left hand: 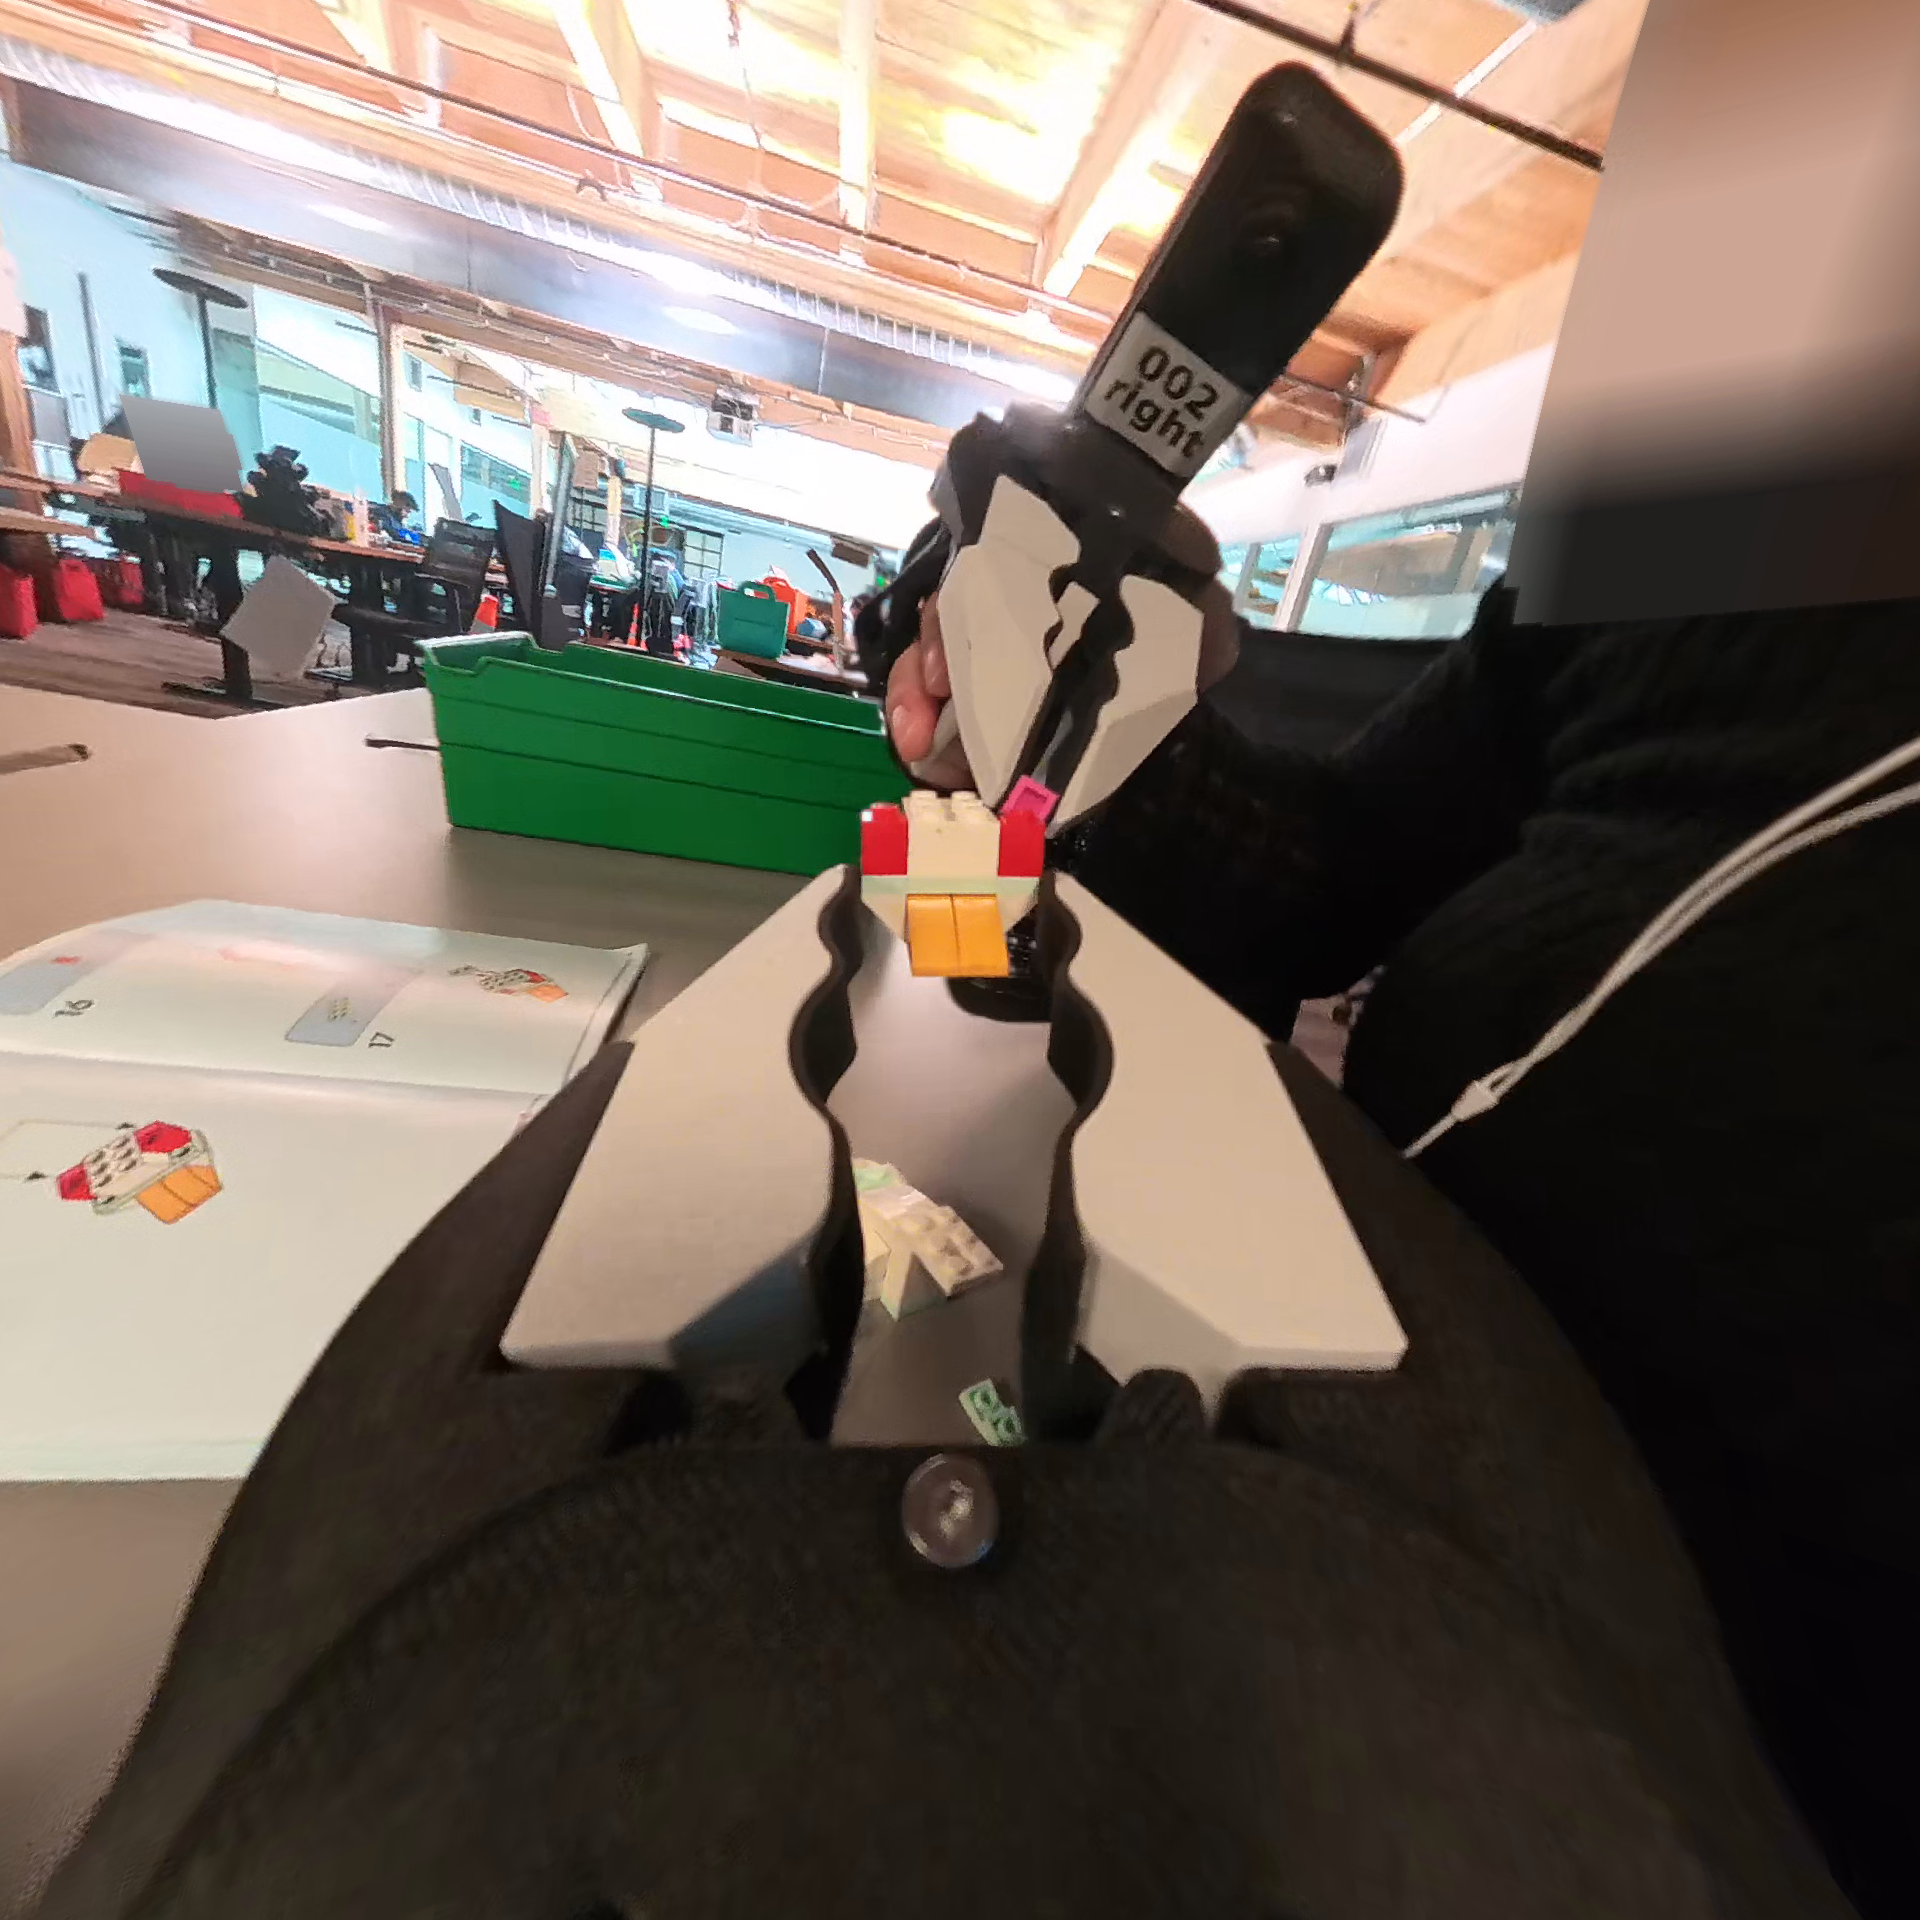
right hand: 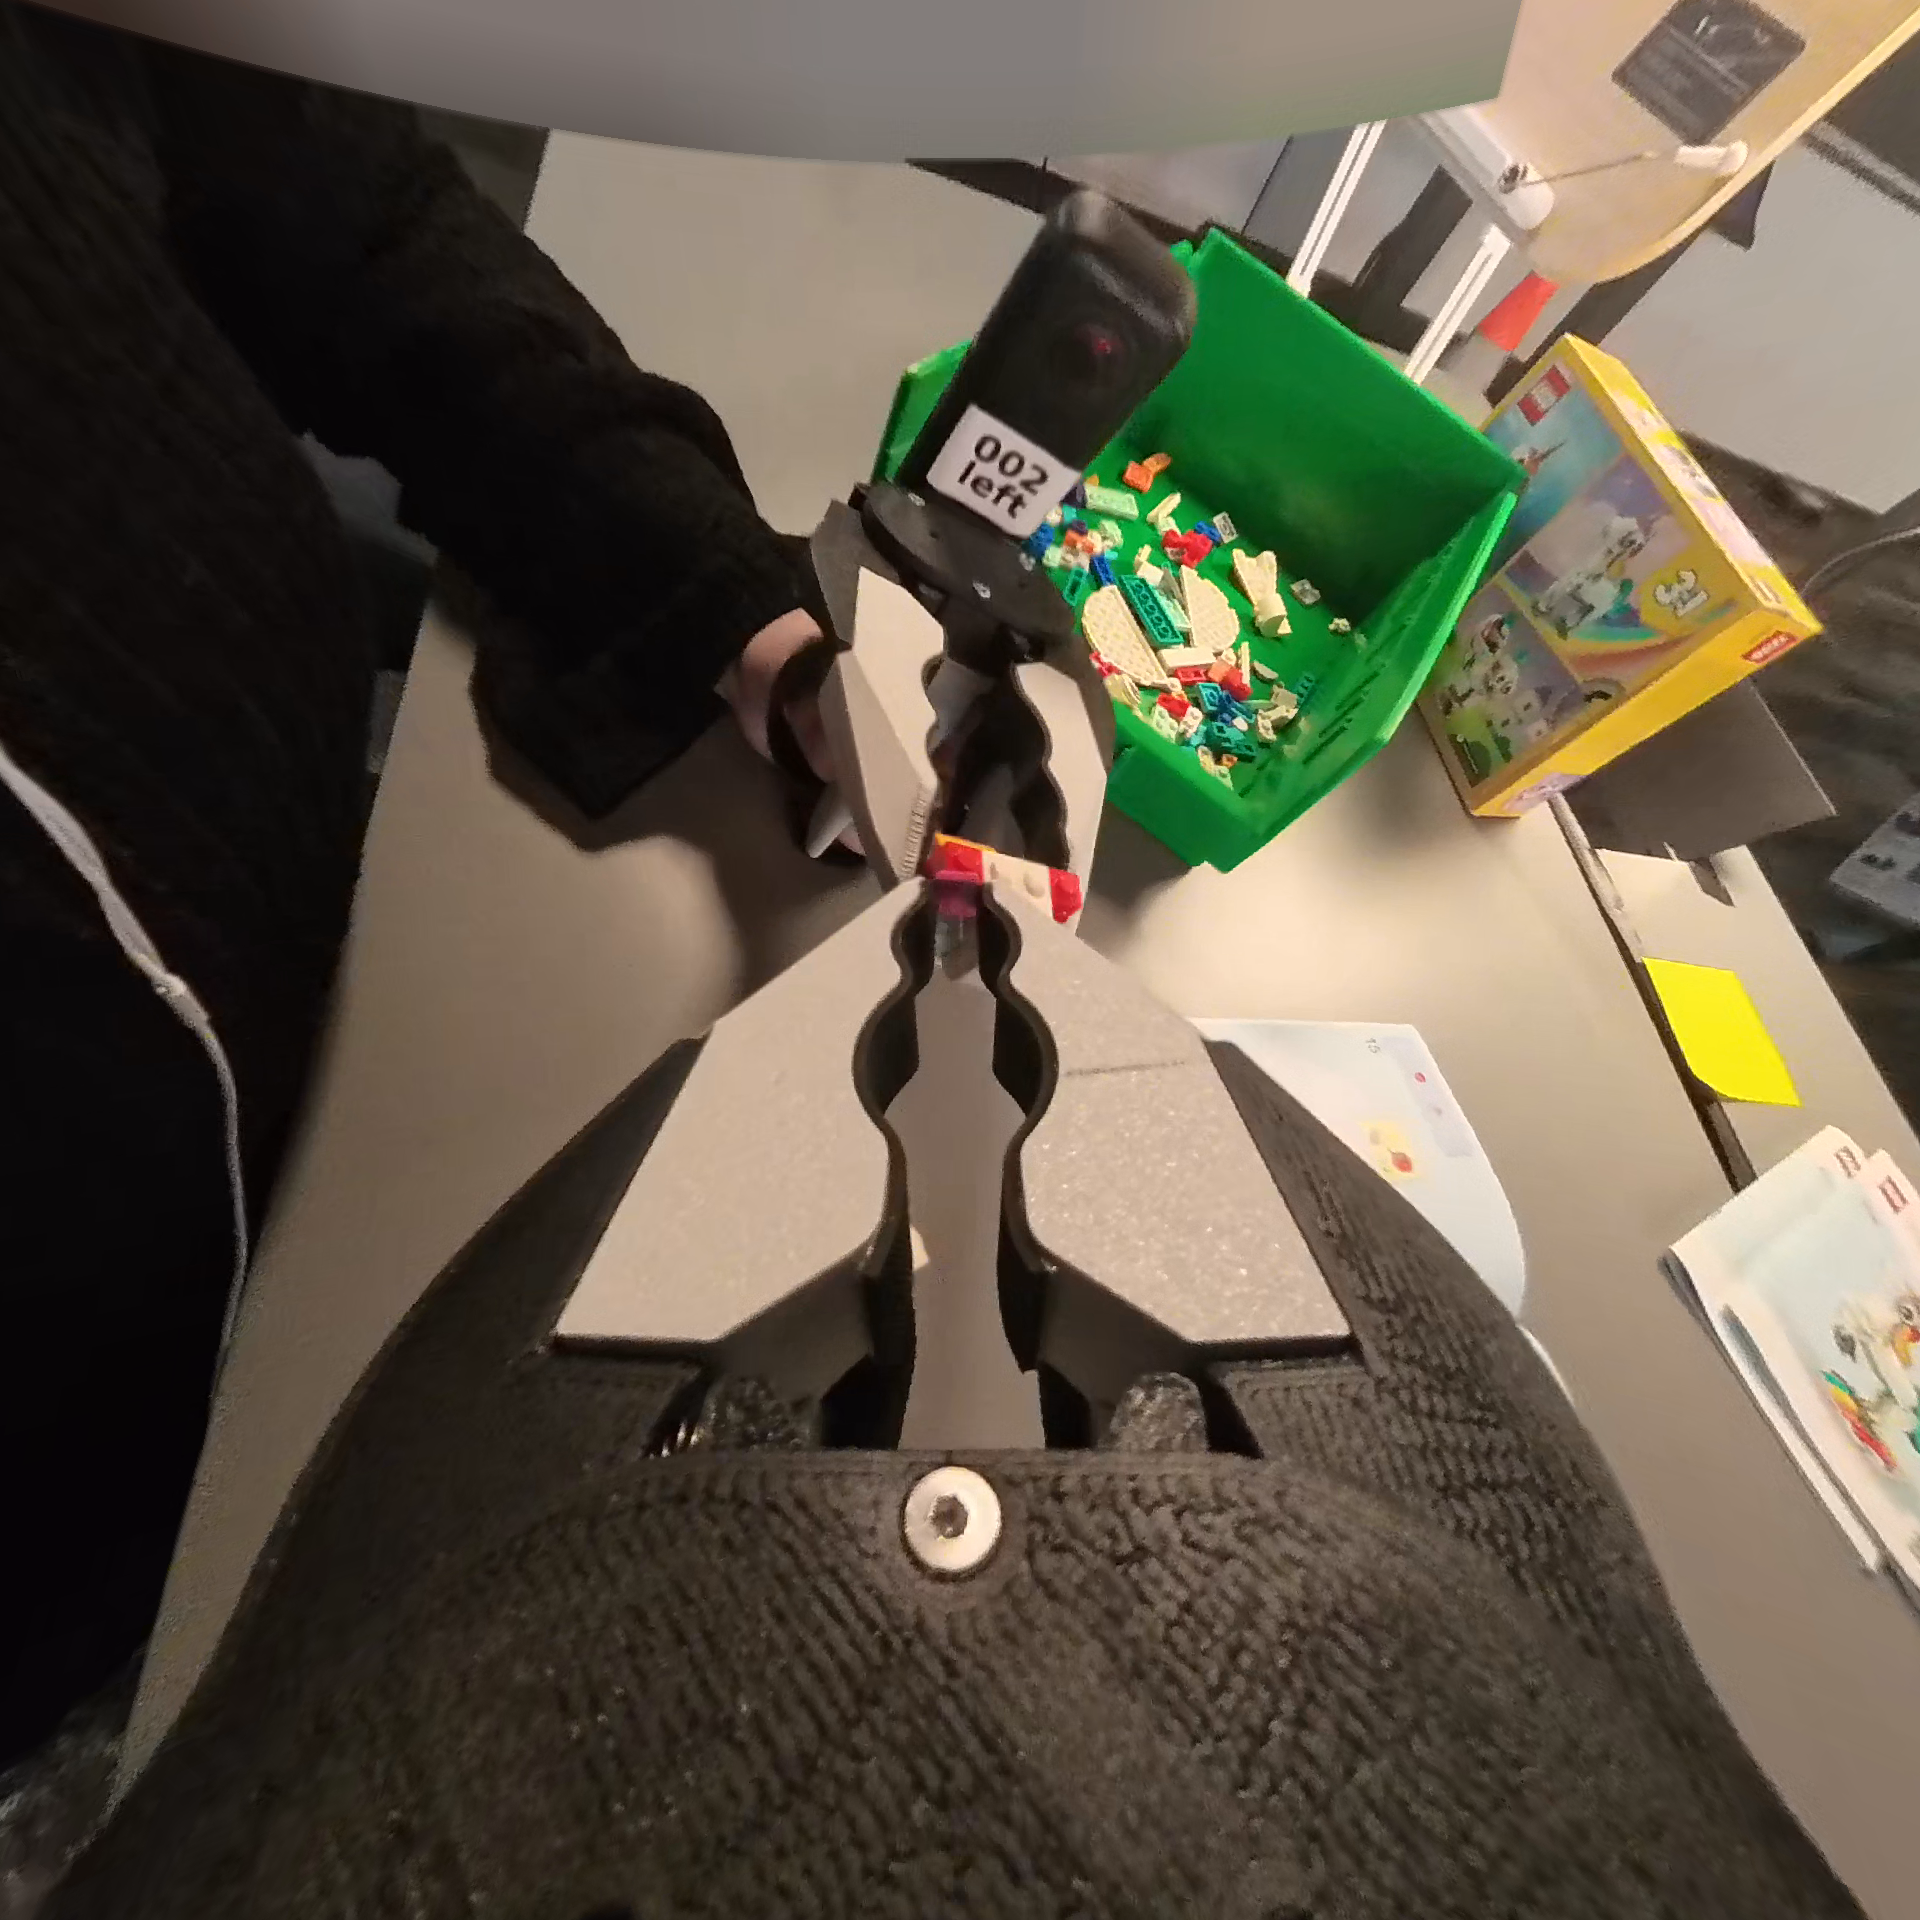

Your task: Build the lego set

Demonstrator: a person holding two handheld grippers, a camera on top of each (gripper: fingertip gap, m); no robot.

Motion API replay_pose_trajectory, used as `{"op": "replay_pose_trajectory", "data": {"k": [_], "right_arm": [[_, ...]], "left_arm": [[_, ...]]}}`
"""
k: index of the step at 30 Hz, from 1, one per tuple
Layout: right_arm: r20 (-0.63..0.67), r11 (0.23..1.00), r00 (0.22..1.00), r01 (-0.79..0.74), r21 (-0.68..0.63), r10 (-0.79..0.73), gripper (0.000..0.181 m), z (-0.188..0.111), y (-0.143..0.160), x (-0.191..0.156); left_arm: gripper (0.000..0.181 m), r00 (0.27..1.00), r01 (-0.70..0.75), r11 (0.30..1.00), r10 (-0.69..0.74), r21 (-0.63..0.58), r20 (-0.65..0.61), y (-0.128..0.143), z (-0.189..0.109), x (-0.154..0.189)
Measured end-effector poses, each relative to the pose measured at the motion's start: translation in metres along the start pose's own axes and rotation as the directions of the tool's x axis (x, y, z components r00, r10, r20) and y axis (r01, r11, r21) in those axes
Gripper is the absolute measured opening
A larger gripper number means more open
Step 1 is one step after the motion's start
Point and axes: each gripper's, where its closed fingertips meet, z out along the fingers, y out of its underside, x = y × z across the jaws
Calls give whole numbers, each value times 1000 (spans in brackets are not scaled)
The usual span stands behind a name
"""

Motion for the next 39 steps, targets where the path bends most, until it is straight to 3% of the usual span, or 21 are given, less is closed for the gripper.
{"op": "replay_pose_trajectory", "data": {"k": [16,39], "right_arm": [[35,991,999,-15,-136,20,6,3,1,5],[-83,991,993,78,-113,-87,7,6,0,5]], "left_arm": [[32,998,56,998,-57,36,15,-4,-3,-6],[33,996,87,996,-87,25,5,-3,-2,-6]]}}
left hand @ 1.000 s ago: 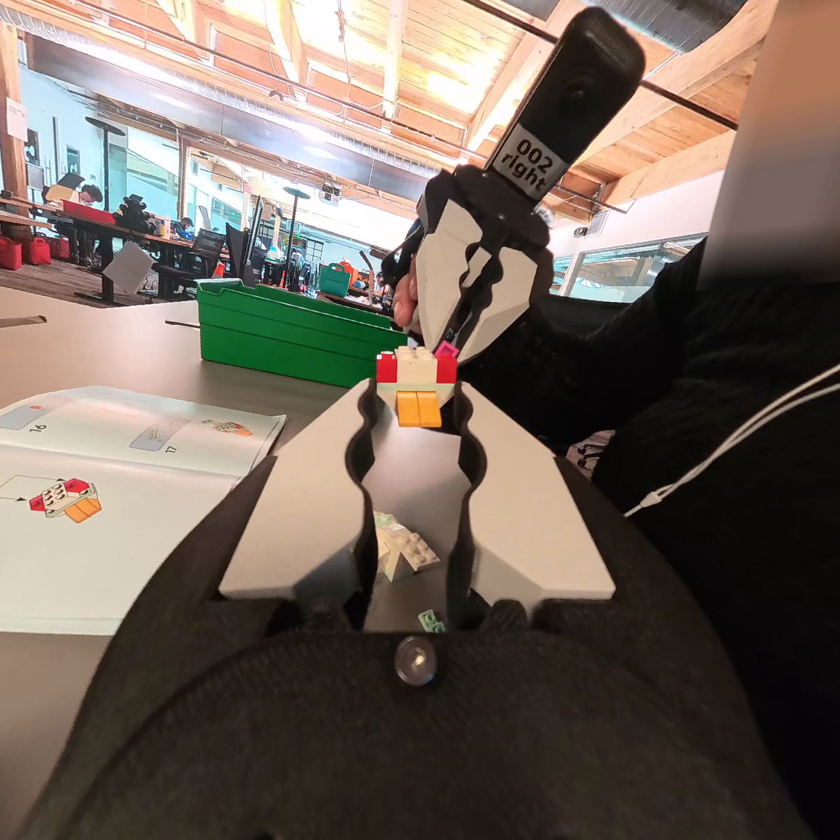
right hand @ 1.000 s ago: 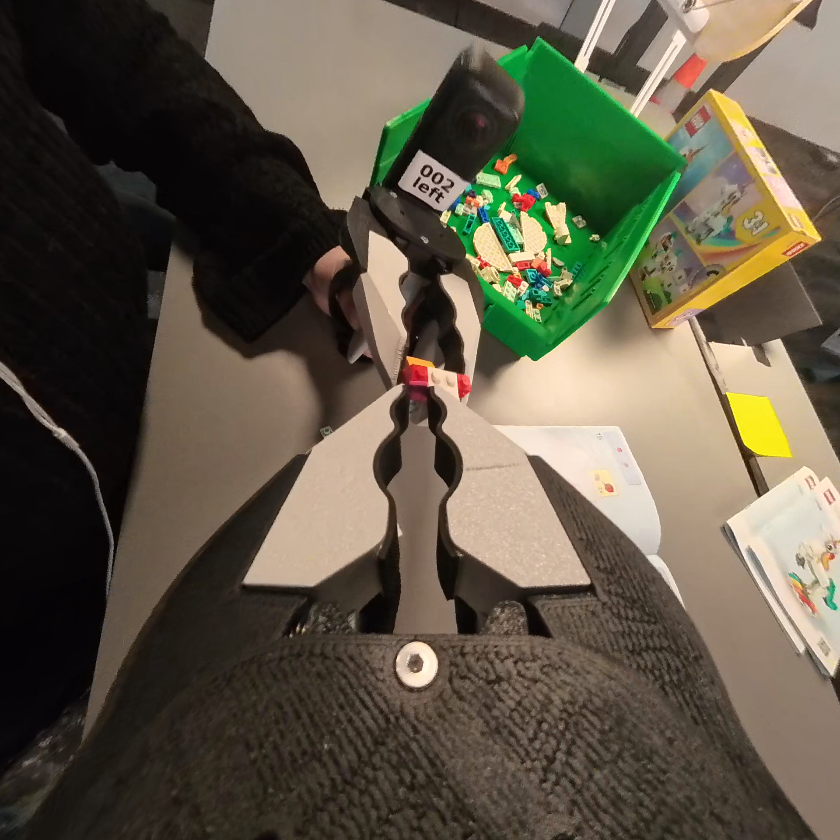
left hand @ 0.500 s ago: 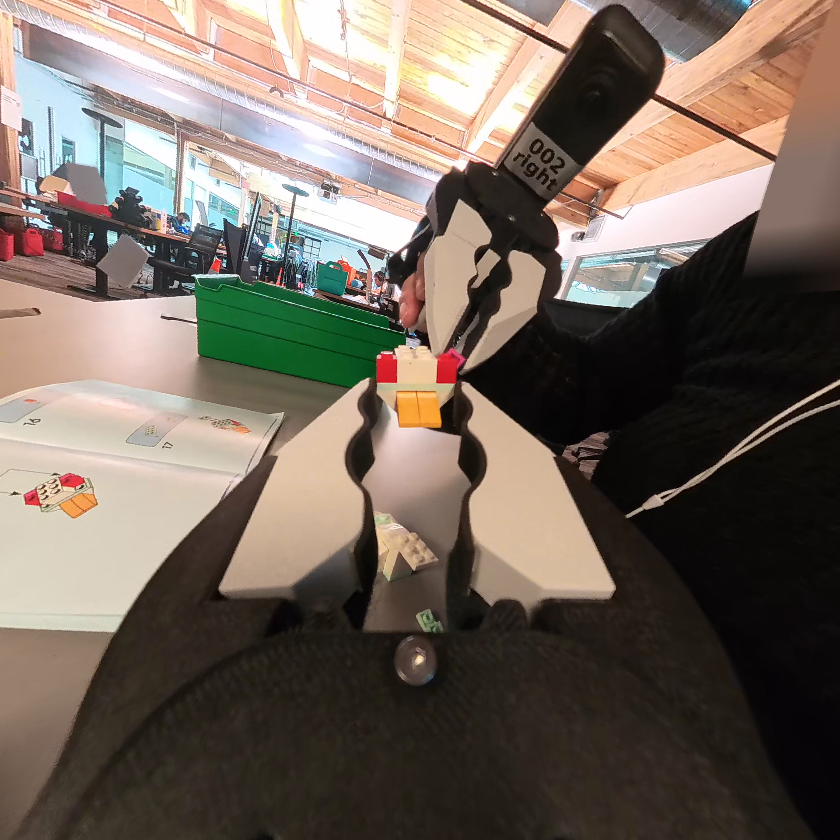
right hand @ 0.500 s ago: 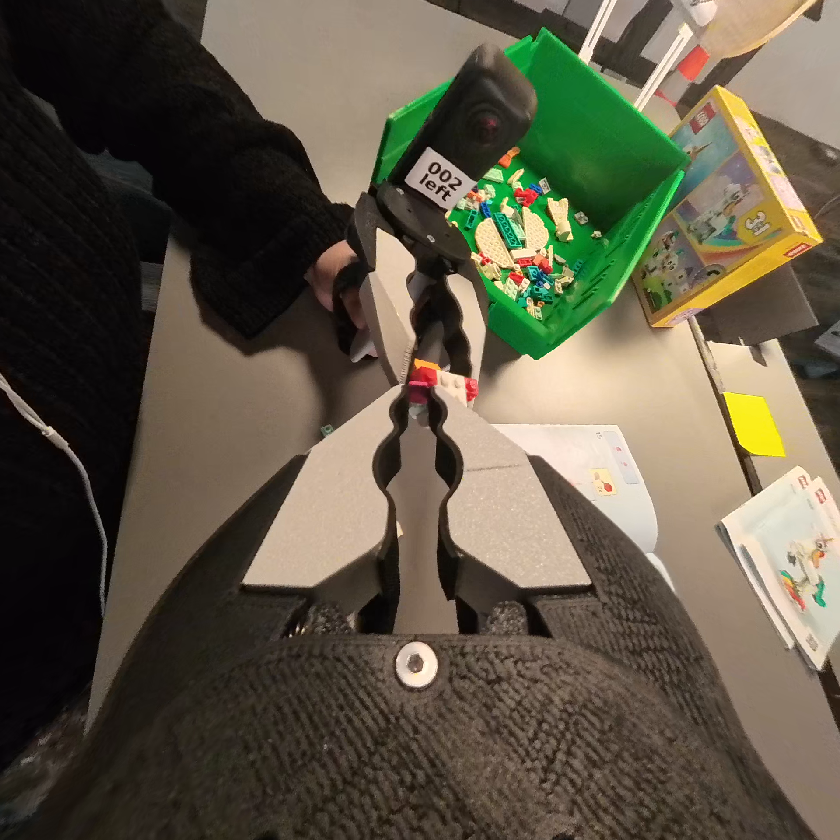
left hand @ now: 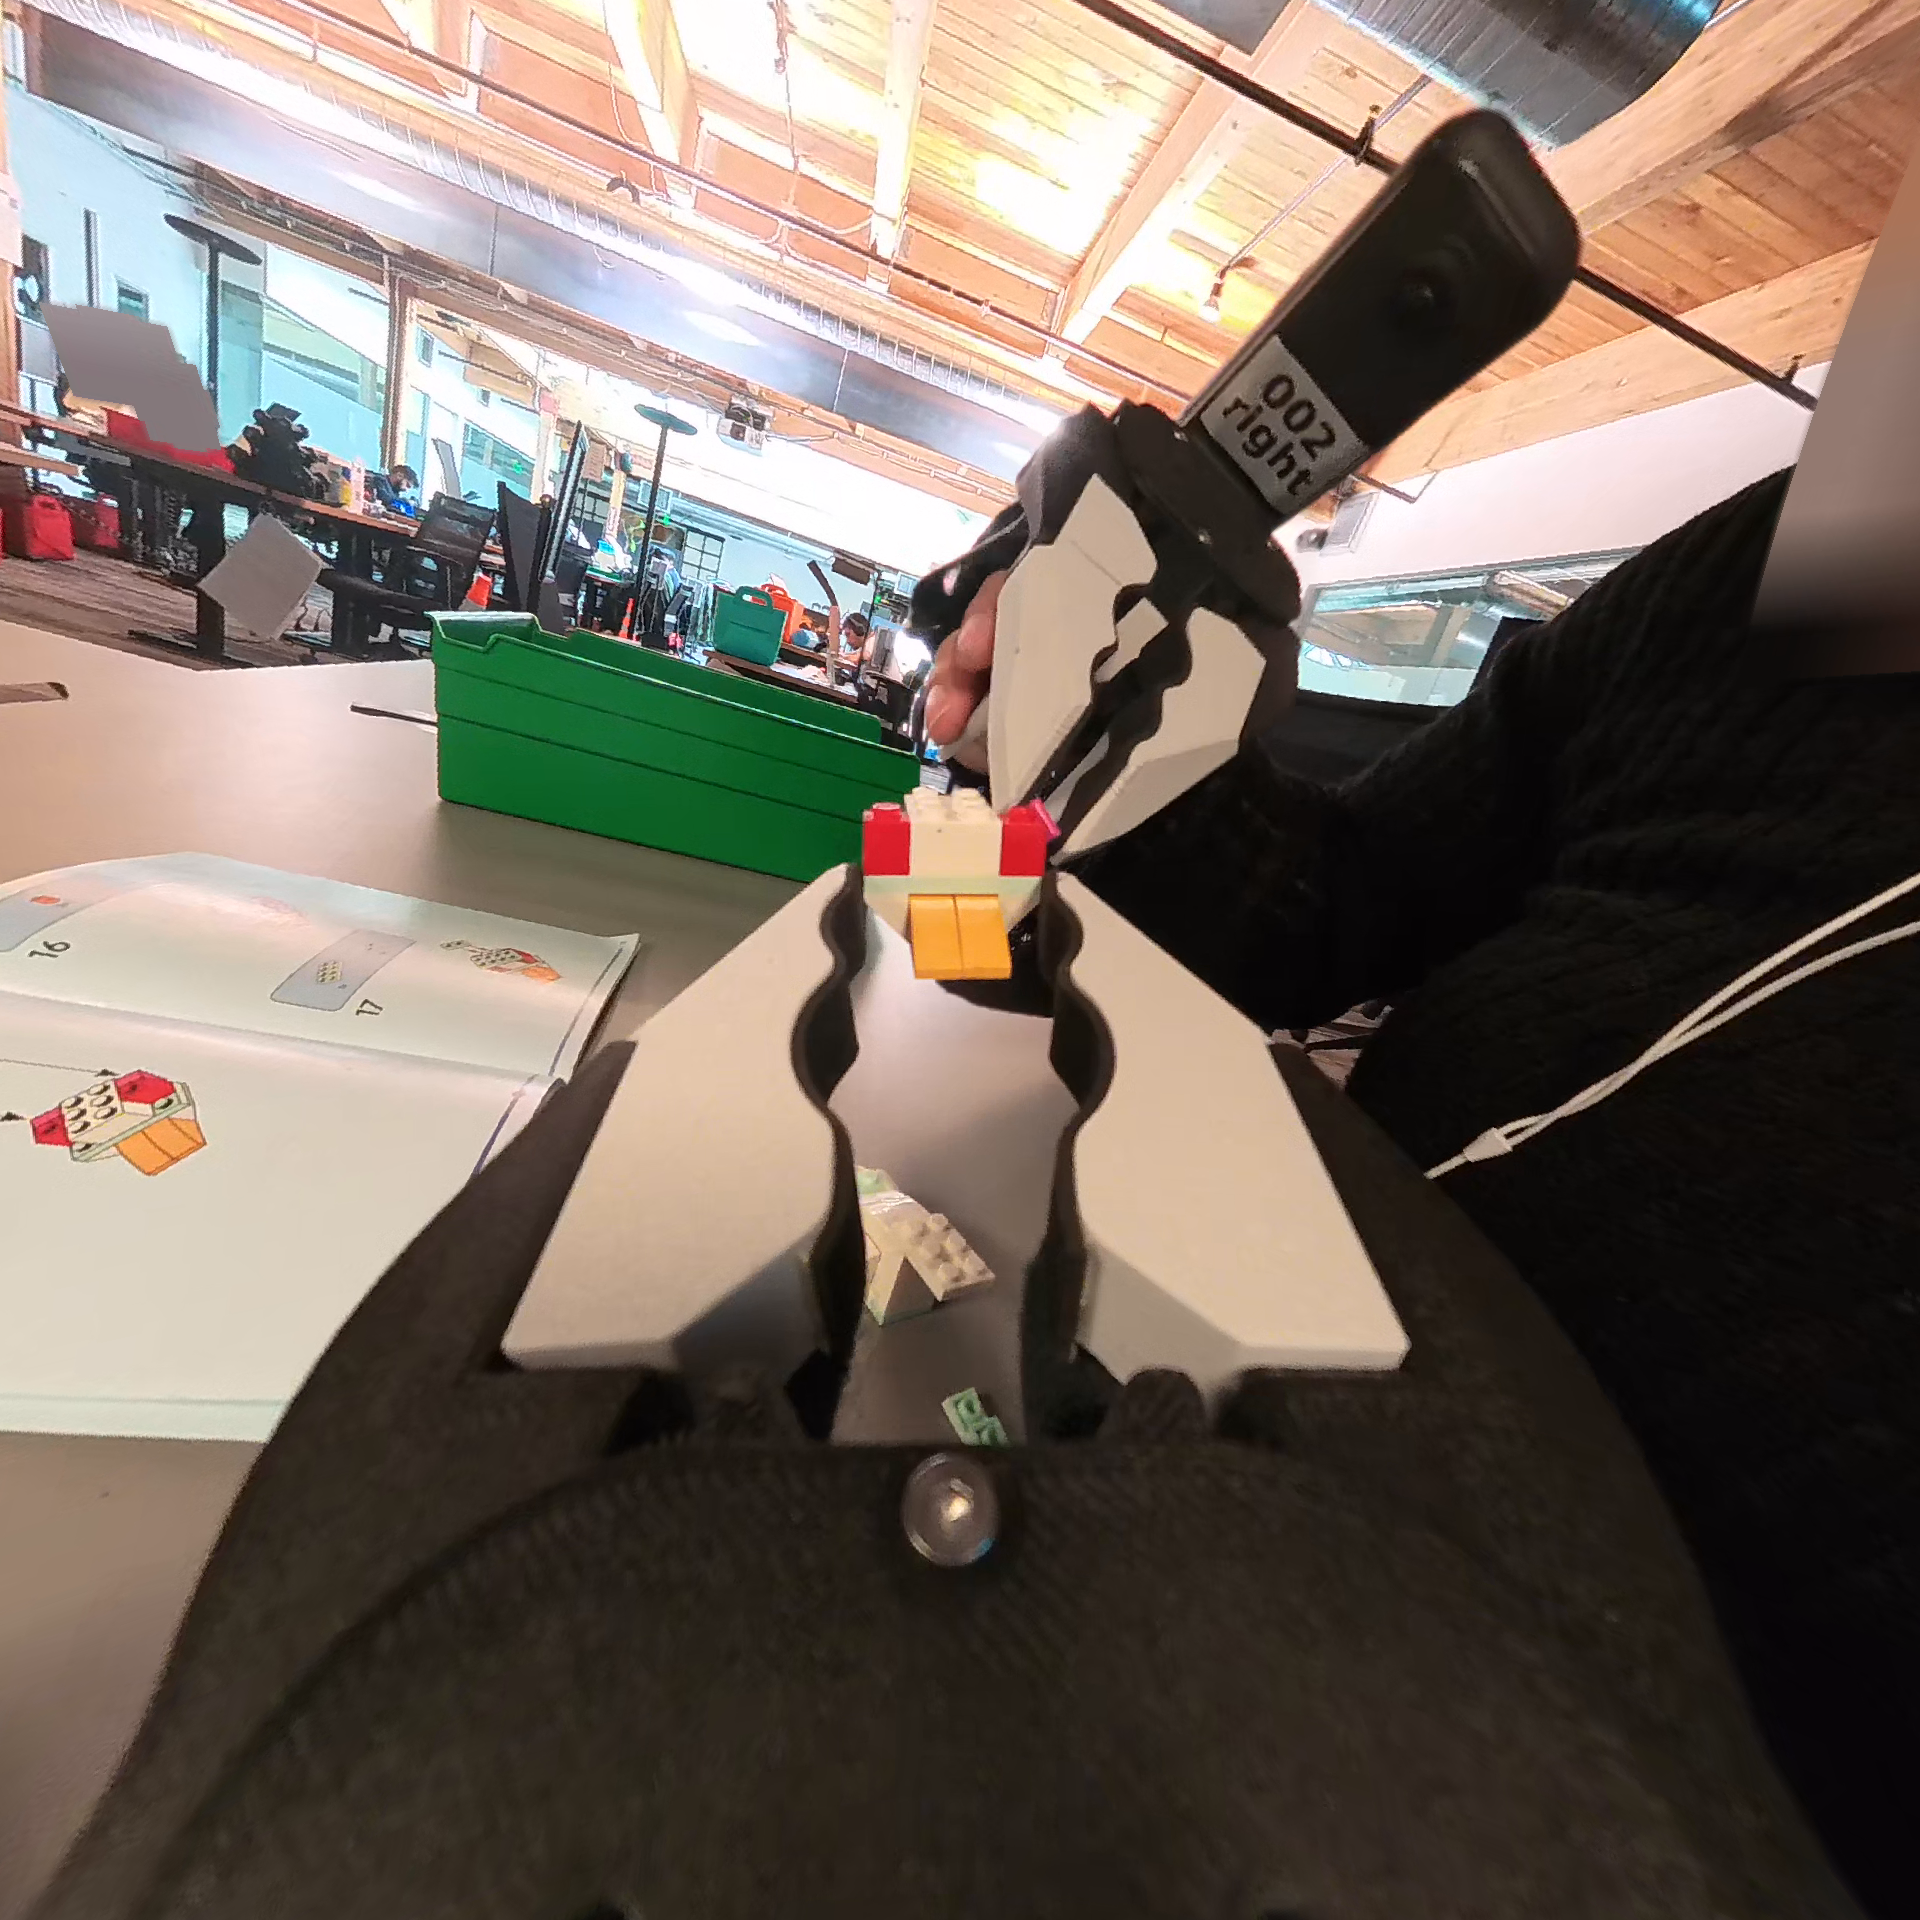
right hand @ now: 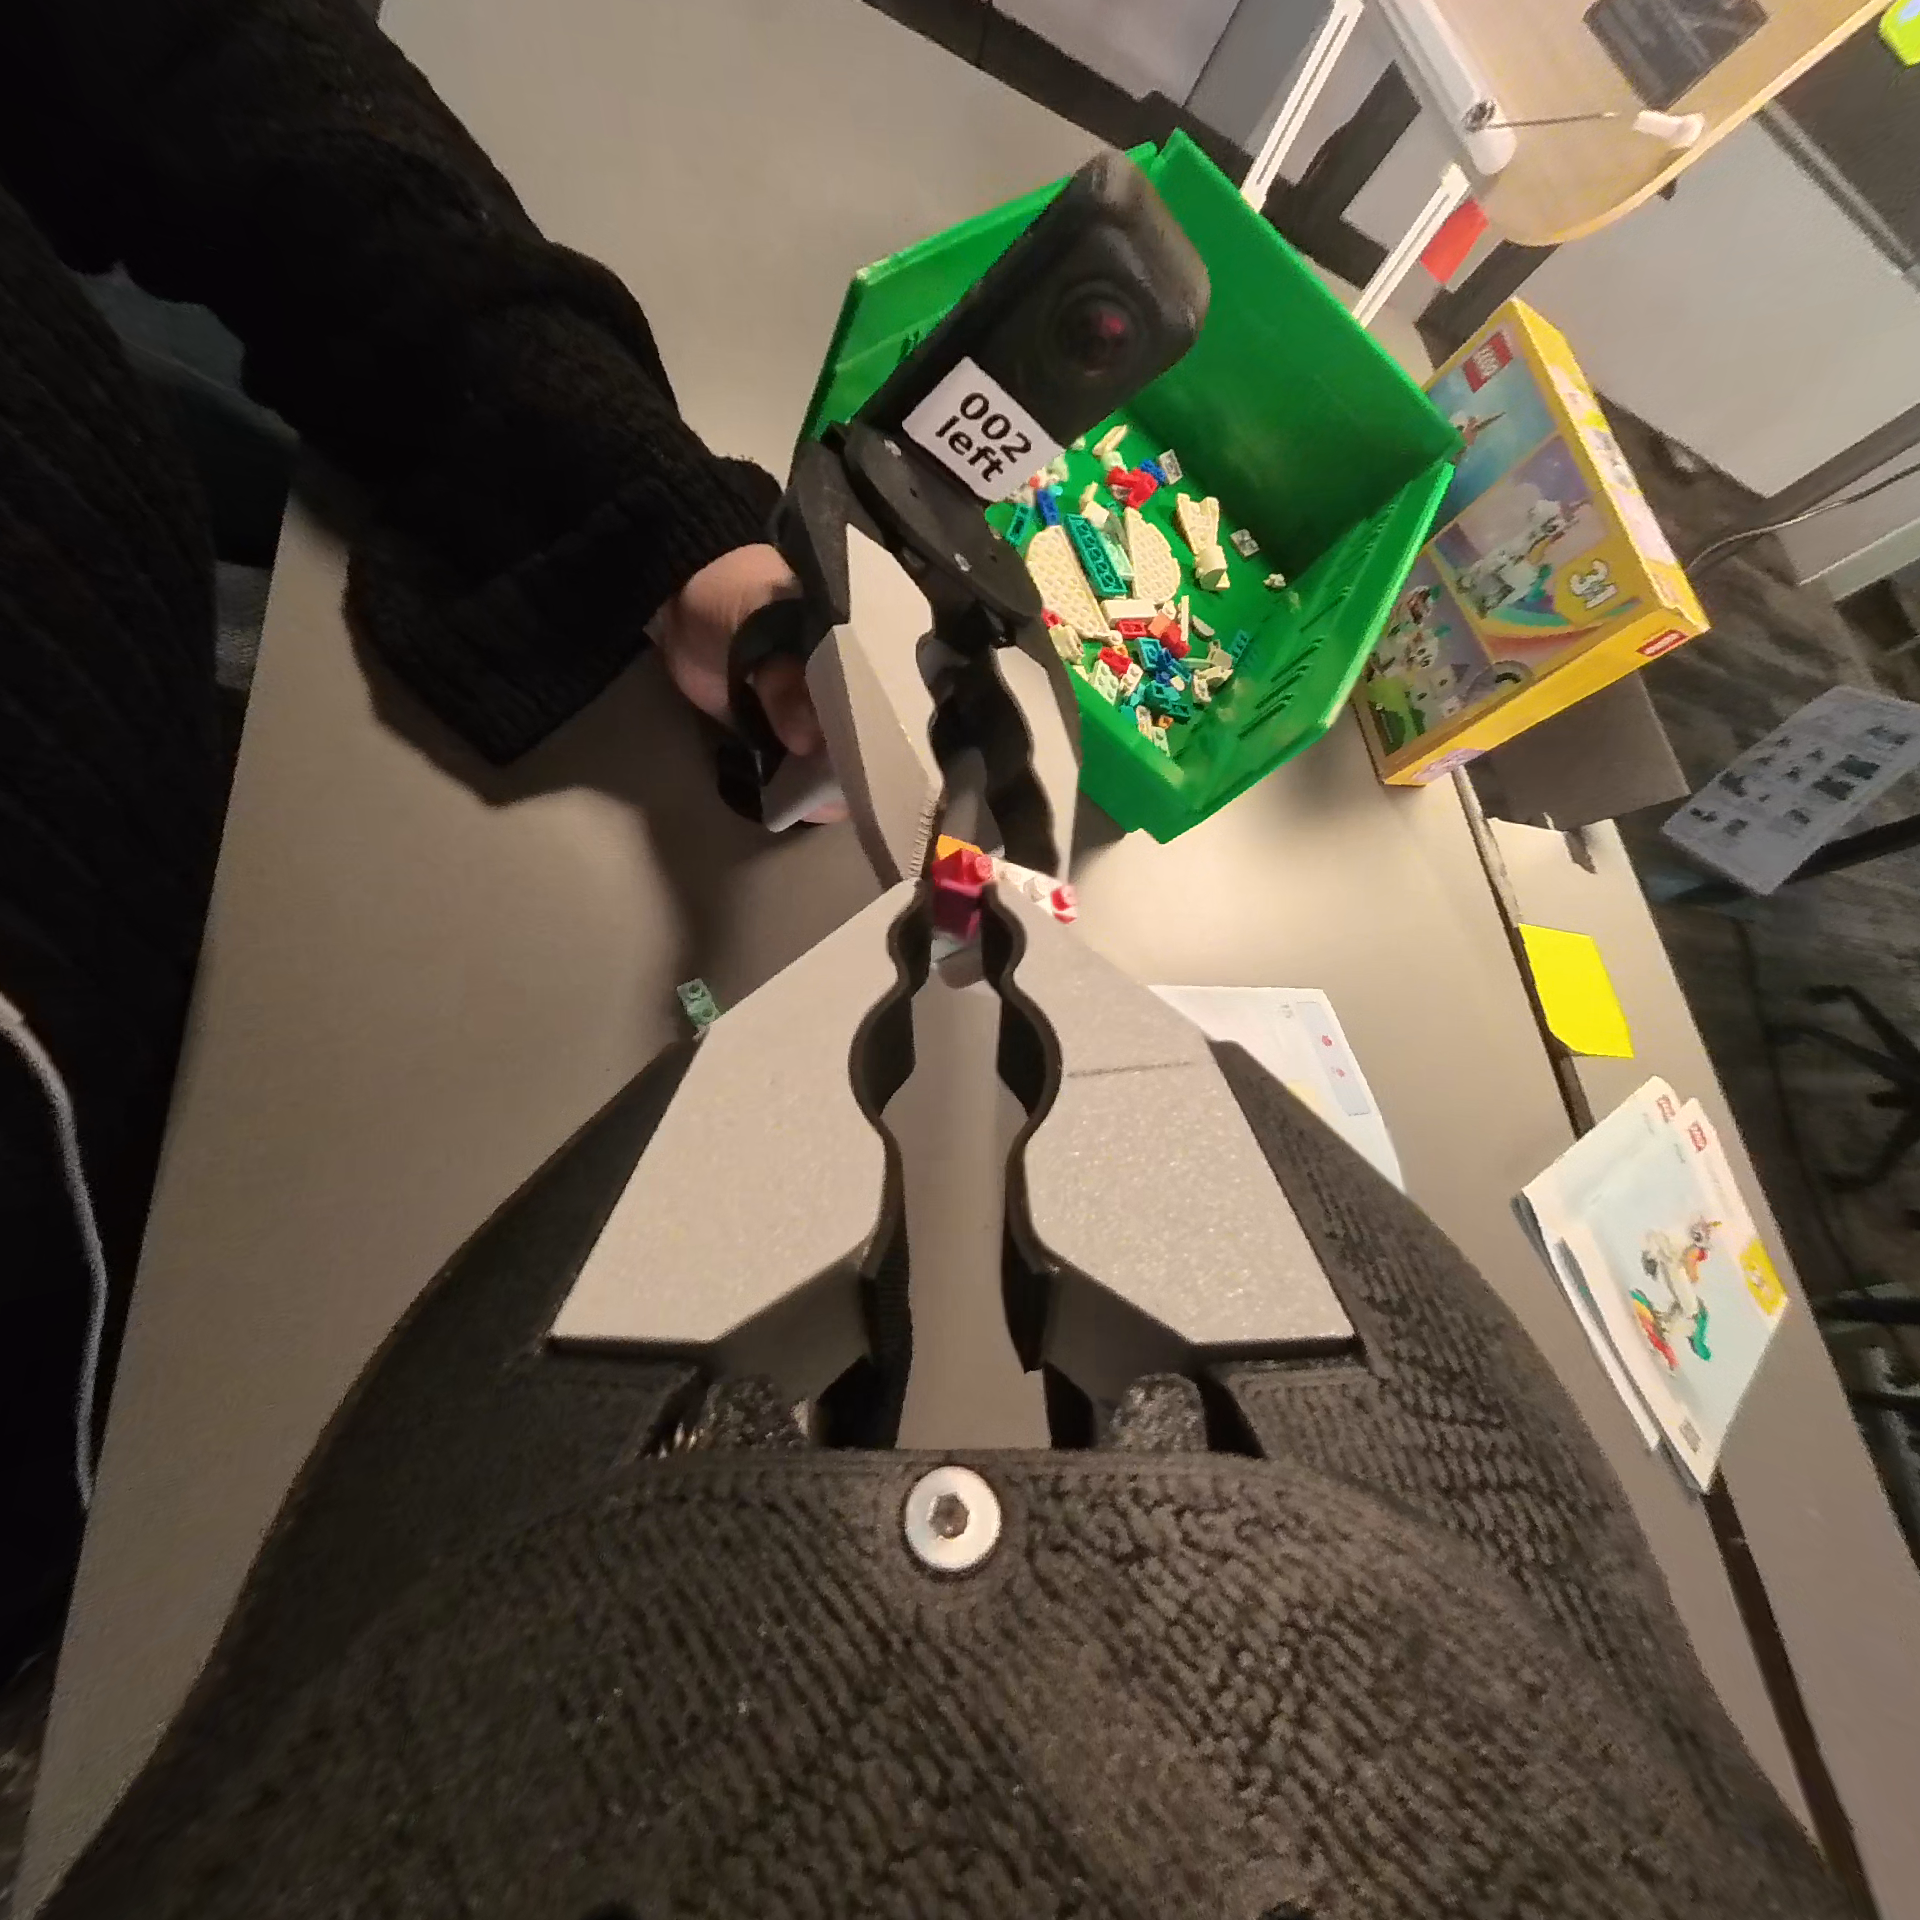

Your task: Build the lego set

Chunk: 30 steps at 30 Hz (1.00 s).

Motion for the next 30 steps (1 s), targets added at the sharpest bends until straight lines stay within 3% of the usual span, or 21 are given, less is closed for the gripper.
{"op": "replay_pose_trajectory", "data": {"k": [11,15,18,21,25,27,30], "right_arm": [[-31,998,999,-8,54,9,14,-1,-2,3],[-195,989,980,2,148,27,21,-13,-2,26],[-446,975,890,13,220,88,25,-32,19,63],[-675,971,726,41,237,134,26,-54,59,91],[-808,969,557,22,244,191,25,-68,110,100],[-799,979,582,31,203,148,19,-58,120,94],[-658,987,750,38,155,75,5,-30,117,72]], "left_arm": [[33,1000,-1,1000,1,-4,-29,1,1,5],[32,999,-29,999,29,21,31,-4,-2,-3],[33,982,-88,994,77,56,175,-13,-11,-22],[33,959,-138,988,117,62,258,-19,-19,-32],[33,926,-179,981,140,81,350,-26,-29,-43],[32,917,-193,978,149,84,369,-28,-31,-45],[32,913,-199,978,162,62,375,-25,-30,-46]]}}
